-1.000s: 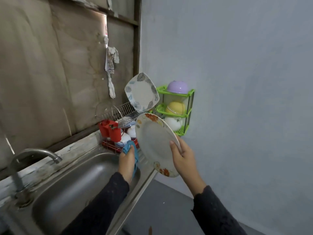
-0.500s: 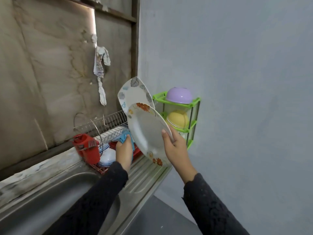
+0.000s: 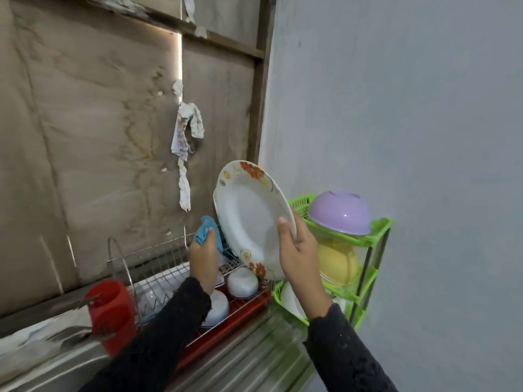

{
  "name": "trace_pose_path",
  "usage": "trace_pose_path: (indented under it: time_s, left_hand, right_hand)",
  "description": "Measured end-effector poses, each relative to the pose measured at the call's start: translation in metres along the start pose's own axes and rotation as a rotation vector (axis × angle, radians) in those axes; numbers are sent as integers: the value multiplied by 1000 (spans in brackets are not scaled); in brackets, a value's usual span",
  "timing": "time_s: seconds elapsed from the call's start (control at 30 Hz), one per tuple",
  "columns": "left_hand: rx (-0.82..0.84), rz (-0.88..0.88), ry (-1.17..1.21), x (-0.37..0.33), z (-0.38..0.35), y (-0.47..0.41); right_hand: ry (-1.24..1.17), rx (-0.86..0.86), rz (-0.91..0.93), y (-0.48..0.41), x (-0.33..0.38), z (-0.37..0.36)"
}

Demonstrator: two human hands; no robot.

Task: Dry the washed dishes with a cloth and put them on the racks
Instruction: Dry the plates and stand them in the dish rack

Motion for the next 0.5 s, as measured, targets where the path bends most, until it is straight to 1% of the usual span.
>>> trace_pose_path:
  time_s: [0.17,0.27,0.33,0.4,0.5]
  left_hand:
    - [-191,4,-12,11,16,-35]
    - [-256,30,-6,16,27,-51]
    - [-326,22,-15,15,33,-62]
    - [-359,17,-33,15,35,-67]
    - [-398,19,-28,14,34,-71]
  right_hand:
    - [-27,69,-30,-26,-34,-36]
    - [-38,114,-27,-33,-50,-59]
    - [-35,169,-27,-42,-64,-80]
    - [5,206,-47,-50,-82,-100]
    - [-2,267,-60,-59,-98,-129]
Point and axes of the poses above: each hand's wrist, its own y-axis away from the middle knuckle, its own z-axis out of the back of the hand, x = y × z, the point moved 9 cm from there along -y, towards the middle knuckle, and after that the axes turned 15 degrees about -x, right-handed, at the moved point
